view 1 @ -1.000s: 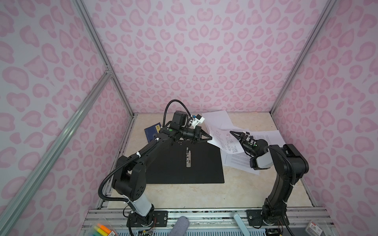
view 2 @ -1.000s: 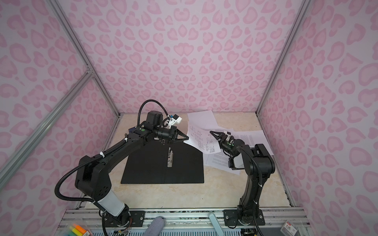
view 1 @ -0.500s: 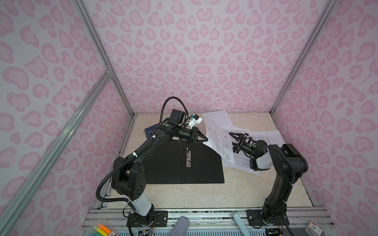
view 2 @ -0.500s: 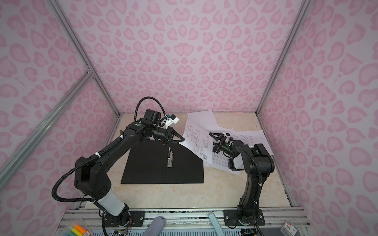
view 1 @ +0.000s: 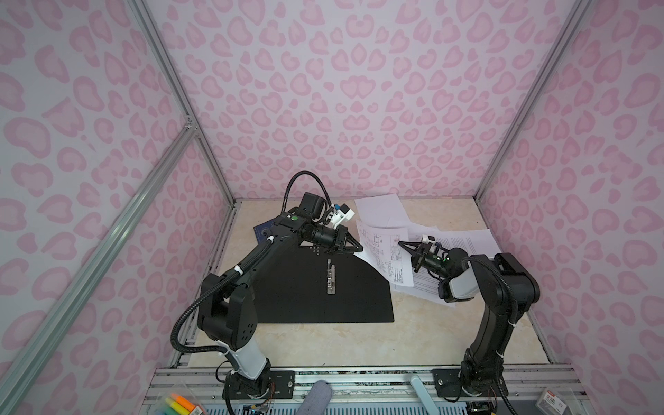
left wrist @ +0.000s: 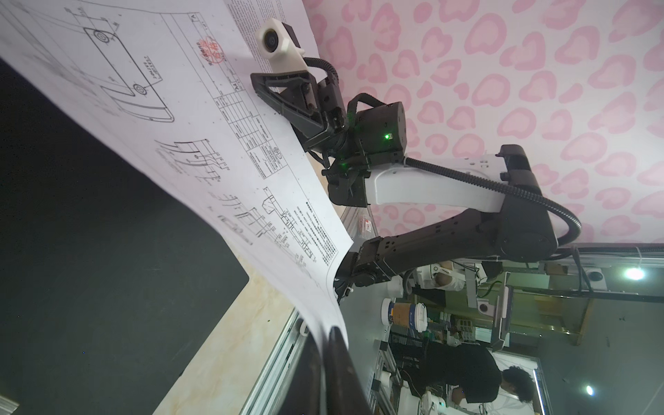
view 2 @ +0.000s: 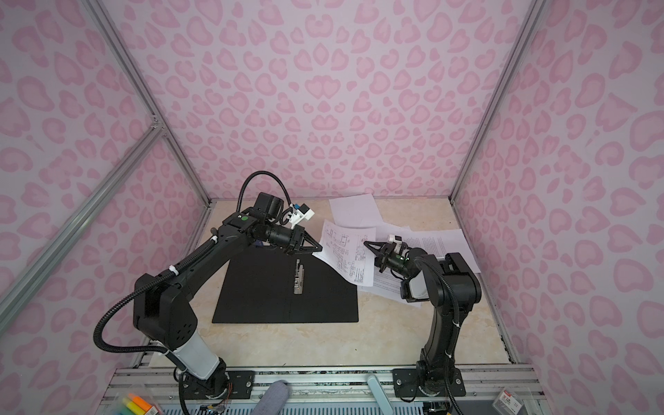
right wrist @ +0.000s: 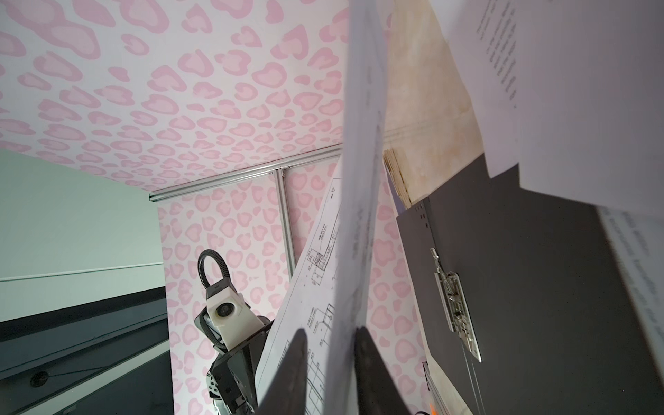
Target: Put the files into the folder
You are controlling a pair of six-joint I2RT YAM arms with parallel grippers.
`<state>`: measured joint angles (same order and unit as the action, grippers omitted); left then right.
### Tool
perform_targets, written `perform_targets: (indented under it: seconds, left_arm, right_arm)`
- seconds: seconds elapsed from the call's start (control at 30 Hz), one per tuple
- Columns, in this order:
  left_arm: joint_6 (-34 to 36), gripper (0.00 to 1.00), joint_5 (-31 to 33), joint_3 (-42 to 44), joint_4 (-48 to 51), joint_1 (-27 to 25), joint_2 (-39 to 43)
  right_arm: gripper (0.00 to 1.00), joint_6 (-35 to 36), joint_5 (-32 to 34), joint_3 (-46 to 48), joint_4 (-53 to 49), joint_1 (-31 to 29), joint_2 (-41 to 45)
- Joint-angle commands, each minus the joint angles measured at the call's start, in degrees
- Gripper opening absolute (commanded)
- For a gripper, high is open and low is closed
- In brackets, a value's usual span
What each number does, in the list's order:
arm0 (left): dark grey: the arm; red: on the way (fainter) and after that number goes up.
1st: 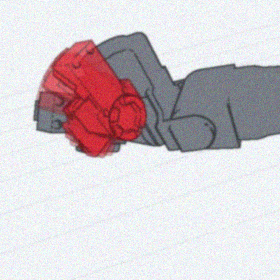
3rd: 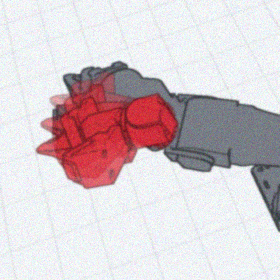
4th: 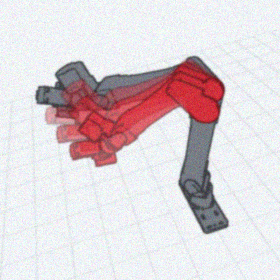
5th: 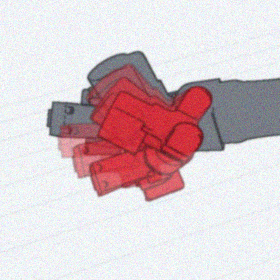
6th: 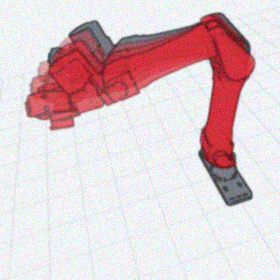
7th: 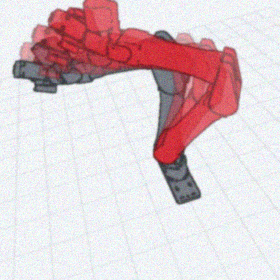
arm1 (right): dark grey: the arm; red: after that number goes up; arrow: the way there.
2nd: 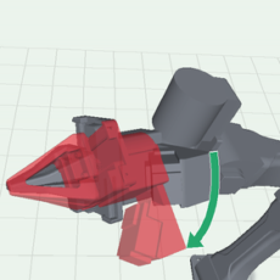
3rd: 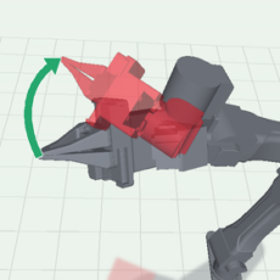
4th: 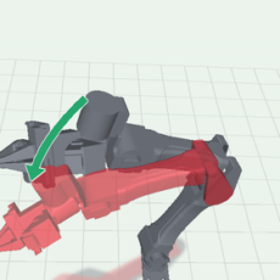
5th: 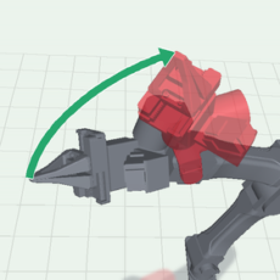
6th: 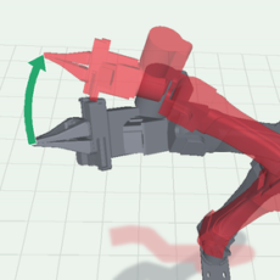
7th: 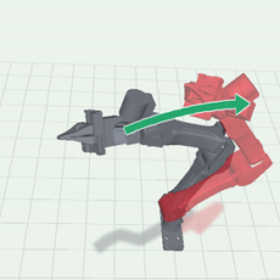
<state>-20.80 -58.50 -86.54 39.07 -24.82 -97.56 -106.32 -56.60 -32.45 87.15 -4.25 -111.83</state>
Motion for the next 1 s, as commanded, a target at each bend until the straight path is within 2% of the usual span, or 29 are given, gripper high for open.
perform_targets:
  seconds: [0.0, 0.03, 0.07, 0.13, 0.17, 0.2, 0.27, 0.33, 0.47, 0.5, 0.57, 0.6, 0.7, 0.8, 0.97]
  left_arm:
    - [0.9, 0.17, 1.3, 0.6, 0.3, 0.2, 0.6]
    - [0.8, 0.28, 2.3, 1.1, 0.2, 0.3, 1.1]
    - [0.7, 0.38, 3.4, 1.5, 0.1, 0.3, 1.7]
    - [0.7, 0.69, 6.2, 2.9, -0.5, 0.3, 4.0]
    - [0.9, 0.9, 8.1, 3.8, -1.2, 0.3, 5.5]
    - [1.2, 0.98, 9.8, 4.5, -1.6, 0.4, 7.0]
    - [1.2, 0.98, 12.6, 5.3, -1.4, 0.5, 9.3]
    - [1.5, 0.98, 17.9, 6.5, -0.7, 0.7, 11.7]
    - [-0.1, 0.98, 31.2, 11.6, 0.5, 2.3, 17.9]
    - [-0.8, 0.98, 32.3, 12.9, 1.1, 3.5, 19.0]
    - [-2.1, 0.98, 32.6, 15.8, 1.0, 6.2, 21.2]
    - [-2.3, 0.98, 32.1, 17.4, 0.6, 7.4, 22.5]
    - [-2.4, 0.98, 30.8, 20.8, 1.1, 10.4, 24.5]
    - [-2.4, 0.98, 30.5, 22.5, 3.0, 12.3, 24.2]
    - [-1.4, 0.98, 31.6, 24.1, 5.6, 13.7, 22.0]
  right_arm:
    - [0.07, 1.3, -0.9, 0.1, 1.9, 0.0, -0.1]
    - [0.0, 1.5, -1.1, 0.0, 1.7, -0.1, 0.0]
    - [0.0, 1.9, -1.5, -0.1, 1.2, -0.1, 0.1]
    - [0.0, 3.5, -2.2, -0.5, -1.0, 0.0, 1.0]
    - [0.0, 4.8, -2.6, -0.8, -3.0, -0.2, 1.7]
    - [0.0, 6.3, -3.1, -1.2, -5.4, -0.3, 2.6]
    - [0.0, 10.3, -3.8, -2.6, -11.7, -0.7, 4.7]
    - [0.0, 17.0, -4.2, -4.6, -22.4, -1.8, 7.6]
    - [0.0, 38.1, -2.5, -13.2, -56.1, -4.1, 15.2]
    - [0.0, 44.6, -1.1, -16.4, -65.6, -5.0, 16.7]
    - [0.0, 52.6, 1.5, -20.6, -77.3, -6.9, 17.6]
    - [0.0, 54.4, 2.1, -21.4, -80.5, -7.7, 17.1]
    - [0.0, 55.6, 1.8, -19.7, -78.8, -8.1, 14.0]
    - [0.0, 66.4, 6.8, -22.1, -90.9, -8.6, 11.3]
    - [0.0, 71.1, 13.4, -25.9, -100.5, -11.0, 13.8]
